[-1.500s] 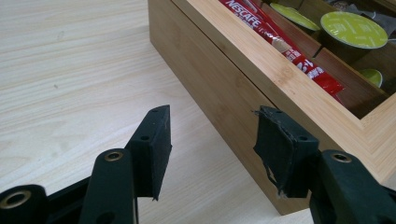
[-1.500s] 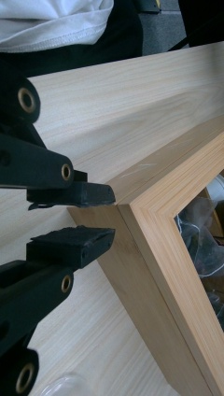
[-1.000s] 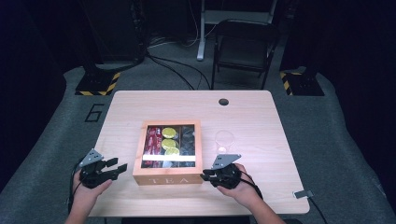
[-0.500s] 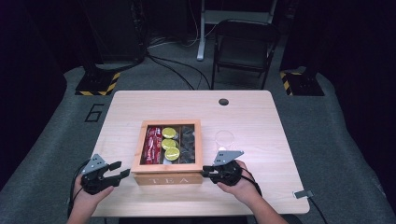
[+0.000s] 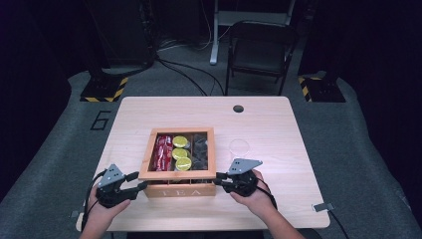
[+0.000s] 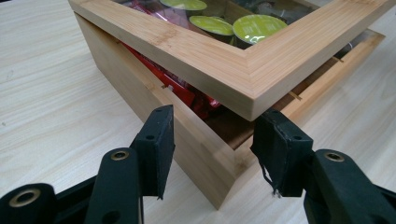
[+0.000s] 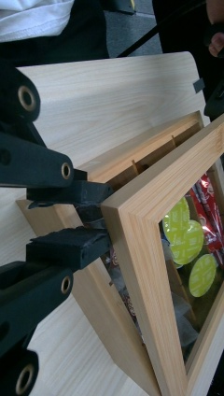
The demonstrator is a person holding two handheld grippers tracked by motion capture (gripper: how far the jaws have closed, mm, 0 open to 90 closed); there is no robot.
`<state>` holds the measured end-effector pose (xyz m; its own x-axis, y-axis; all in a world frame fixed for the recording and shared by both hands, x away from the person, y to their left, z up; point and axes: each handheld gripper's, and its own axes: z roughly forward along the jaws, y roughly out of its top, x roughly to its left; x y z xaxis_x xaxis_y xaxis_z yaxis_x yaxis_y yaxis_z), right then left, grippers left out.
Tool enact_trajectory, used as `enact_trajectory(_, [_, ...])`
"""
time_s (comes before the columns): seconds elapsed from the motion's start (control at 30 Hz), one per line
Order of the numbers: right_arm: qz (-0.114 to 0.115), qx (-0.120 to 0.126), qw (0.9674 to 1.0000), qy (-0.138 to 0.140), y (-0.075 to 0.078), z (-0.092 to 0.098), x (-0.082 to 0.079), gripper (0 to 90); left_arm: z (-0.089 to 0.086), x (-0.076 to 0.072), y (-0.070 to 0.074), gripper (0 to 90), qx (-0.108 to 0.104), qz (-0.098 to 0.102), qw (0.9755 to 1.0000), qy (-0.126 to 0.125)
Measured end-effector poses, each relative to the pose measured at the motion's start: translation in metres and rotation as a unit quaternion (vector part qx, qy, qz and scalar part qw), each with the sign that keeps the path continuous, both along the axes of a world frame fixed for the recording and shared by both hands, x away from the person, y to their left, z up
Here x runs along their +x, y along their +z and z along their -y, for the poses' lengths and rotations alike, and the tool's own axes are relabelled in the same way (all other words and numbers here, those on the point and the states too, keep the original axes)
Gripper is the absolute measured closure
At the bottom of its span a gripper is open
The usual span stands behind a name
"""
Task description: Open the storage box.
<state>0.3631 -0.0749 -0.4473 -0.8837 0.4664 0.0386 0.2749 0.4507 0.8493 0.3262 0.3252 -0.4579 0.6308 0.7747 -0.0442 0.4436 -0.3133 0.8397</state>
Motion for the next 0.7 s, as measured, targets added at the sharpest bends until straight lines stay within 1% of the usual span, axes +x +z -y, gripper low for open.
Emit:
enact_trajectory(0.1, [0.001, 0.0, 1.0, 0.0, 0.0, 0.0, 0.0, 75.9, 0.001, 0.001, 0.0, 48.4, -0.001, 0.002, 1.0, 0.004])
enact_trajectory(0.13, [0.001, 0.002, 1.0, 0.0, -0.001, -0.001, 0.0, 75.7, 0.003, 0.002, 0.001, 48.3, 0.007, 0.006, 0.9999, 0.007])
enact_trajectory(0.23, [0.002, 0.0, 1.0, -0.002, -0.001, -0.002, 0.0, 75.4, 0.005, 0.002, 0.001, 48.2, 0.008, 0.008, 0.9999, 0.012])
enact_trajectory(0.27, [0.004, 0.001, 1.0, -0.002, -0.001, -0.002, 0.001, 75.1, 0.006, 0.003, 0.002, 48.2, 0.011, 0.014, 0.9997, 0.014])
enact_trajectory(0.3, [0.004, 0.001, 1.0, -0.002, -0.001, -0.002, 0.001, 75.1, 0.006, 0.003, 0.002, 48.2, 0.011, 0.014, 0.9997, 0.014])
enact_trajectory(0.33, [0.006, -0.002, 1.0, -0.001, -0.002, -0.003, 0.001, 73.8, 0.007, 0.002, 0.004, 48.0, 0.018, 0.021, 0.9995, 0.016])
enact_trajectory(0.37, [0.006, -0.002, 1.0, -0.001, -0.002, -0.003, 0.001, 73.8, 0.007, 0.002, 0.004, 48.0, 0.018, 0.021, 0.9995, 0.016])
enact_trajectory(0.4, [0.002, 0.003, 1.0, -0.007, -0.002, -0.003, 0.001, 72.0, 0.009, 0.0, 0.004, 47.8, 0.034, 0.036, 0.9986, 0.019])
enact_trajectory(0.43, [0.0, 0.003, 1.0, -0.008, -0.002, -0.003, 0.001, 70.2, 0.01, -0.001, 0.005, 47.5, 0.041, 0.04, 0.9981, 0.021])
enact_trajectory(0.5, [-0.007, 0.011, 0.9998, -0.012, -0.003, -0.002, 0.003, 64.1, 0.012, -0.001, 0.005, 47.2, 0.051, 0.046, 0.9973, 0.027])
enact_trajectory(0.53, [-0.01, 0.017, 0.9997, -0.013, -0.002, -0.001, 0.003, 62.3, 0.013, -0.001, 0.005, 47.0, 0.052, 0.044, 0.9973, 0.026])
enact_trajectory(0.57, [-0.01, 0.017, 0.9997, -0.013, -0.002, -0.001, 0.003, 62.3, 0.013, -0.001, 0.005, 46.7, 0.052, 0.044, 0.9973, 0.026])
enact_trajectory(0.6, [-0.017, 0.025, 0.9995, -0.012, -0.002, 0.001, 0.004, 59.4, 0.014, 0.001, 0.007, 46.7, 0.05, 0.039, 0.9976, 0.027])
enact_trajectory(0.63, [-0.019, 0.023, 0.9995, -0.013, -0.002, 0.002, 0.004, 58.7, 0.014, 0.001, 0.007, 46.7, 0.05, 0.039, 0.9976, 0.027])
enact_trajectory(0.67, [-0.023, 0.025, 0.9992, -0.022, -0.002, 0.003, 0.004, 58.2, 0.015, 0.002, 0.013, 46.8, 0.034, 0.041, 0.9983, 0.025])
enact_trajectory(0.7, [-0.023, 0.025, 0.9992, -0.022, -0.002, 0.003, 0.004, 58.2, 0.015, 0.002, 0.013, 46.8, 0.034, 0.041, 0.9983, 0.025])
